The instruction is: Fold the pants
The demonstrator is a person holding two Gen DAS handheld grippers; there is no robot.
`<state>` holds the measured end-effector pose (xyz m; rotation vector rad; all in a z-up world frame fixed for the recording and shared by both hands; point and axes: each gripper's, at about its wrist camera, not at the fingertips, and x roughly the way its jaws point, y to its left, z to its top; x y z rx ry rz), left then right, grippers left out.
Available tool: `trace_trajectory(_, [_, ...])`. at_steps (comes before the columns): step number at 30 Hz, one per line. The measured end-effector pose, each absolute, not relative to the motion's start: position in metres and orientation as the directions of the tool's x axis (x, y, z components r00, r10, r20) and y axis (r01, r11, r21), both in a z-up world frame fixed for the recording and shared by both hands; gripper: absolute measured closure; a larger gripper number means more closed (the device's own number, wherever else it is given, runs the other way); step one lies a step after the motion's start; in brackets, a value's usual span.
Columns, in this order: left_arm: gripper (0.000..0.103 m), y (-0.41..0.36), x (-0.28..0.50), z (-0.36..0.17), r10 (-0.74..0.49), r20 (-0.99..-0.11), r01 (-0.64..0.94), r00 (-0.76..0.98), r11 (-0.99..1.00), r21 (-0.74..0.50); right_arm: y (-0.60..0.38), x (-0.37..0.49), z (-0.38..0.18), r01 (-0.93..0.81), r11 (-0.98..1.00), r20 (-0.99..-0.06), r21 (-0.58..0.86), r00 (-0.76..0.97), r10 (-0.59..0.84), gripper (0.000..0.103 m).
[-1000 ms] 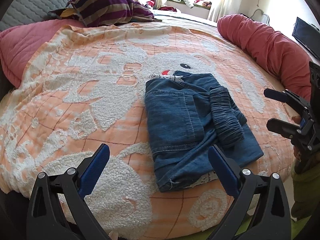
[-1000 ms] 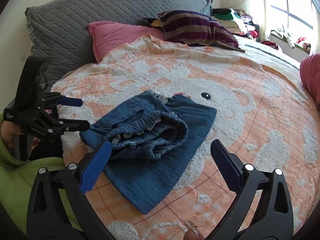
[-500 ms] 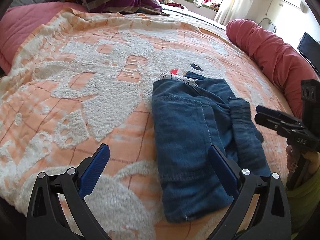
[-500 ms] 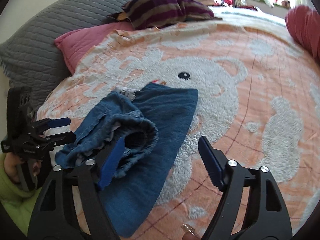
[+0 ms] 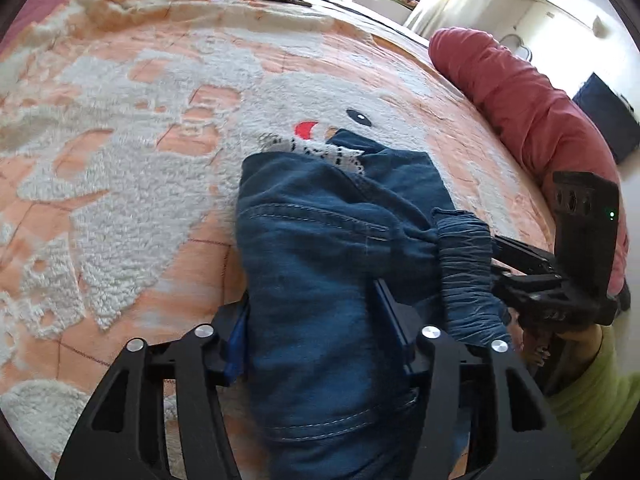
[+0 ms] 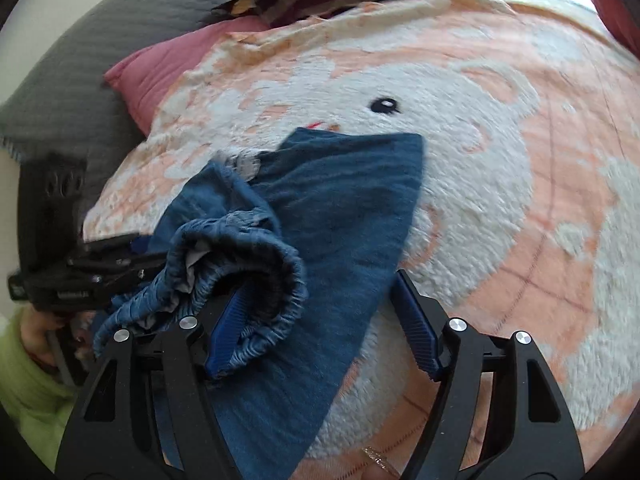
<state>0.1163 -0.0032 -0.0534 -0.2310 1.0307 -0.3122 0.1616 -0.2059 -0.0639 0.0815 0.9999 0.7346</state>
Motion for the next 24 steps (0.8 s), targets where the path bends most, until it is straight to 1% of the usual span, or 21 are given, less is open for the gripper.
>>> trace_trajectory(1, [0.057, -0.004, 0.116, -0.053, -0.36, -0.8, 0.145, 0.48, 0.932, -0.333, -0.205, 0.161, -0.063, -0.536, 0.752, -0.73, 0.383, 0.323, 0.602, 0.061])
trace_trajectory(2, [0.061, -0.003, 0.116, -0.052, -0.36, -0.796, 0.141, 0.487, 0.931, -0.336, -0.202, 0.158, -0.06, -0.561, 0.732, -0.718, 0.387, 0.314, 0.621, 0.079])
trace_trajectory(3, [0.064, -0.003, 0.115, -0.051, -0.357, -0.793, 0.141, 0.493, 0.933, -0.332, -0.199, 0.155, -0.055, -0.575, 0.733, -0.715, 0.363, 0.332, 0.615, 0.082])
trace_trajectory(5, [0.073, -0.006, 0.111, -0.043, -0.334, -0.786, 0.155, 0.521, 0.942, -0.298, -0.192, 0.149, -0.045, -0.604, 0.742, -0.712, 0.292, 0.381, 0.59, 0.084])
trace_trajectory(7, [0.075, -0.009, 0.107, -0.035, -0.317, -0.773, 0.166, 0.55, 0.948, -0.271, -0.186, 0.146, -0.033, -0.623, 0.743, -0.696, 0.244, 0.421, 0.582, 0.085])
trace_trajectory(12, [0.076, -0.009, 0.107, -0.017, -0.268, -0.746, 0.164, 0.61, 0.963, -0.212, -0.171, 0.153, -0.014, -0.659, 0.732, -0.667, 0.173, 0.469, 0.579, 0.085])
trace_trajectory(18, [0.076, 0.006, 0.12, -0.003, -0.236, -0.718, 0.121, 0.655, 0.97, -0.209, -0.155, 0.173, -0.001, -0.677, 0.722, -0.641, 0.146, 0.491, 0.59, 0.085])
trace_trajectory(24, [0.076, 0.016, 0.139, -0.005, -0.219, -0.71, 0.097, 0.669, 0.973, -0.208, -0.144, 0.189, -0.005, -0.673, 0.727, -0.65, 0.134, 0.494, 0.577, 0.085])
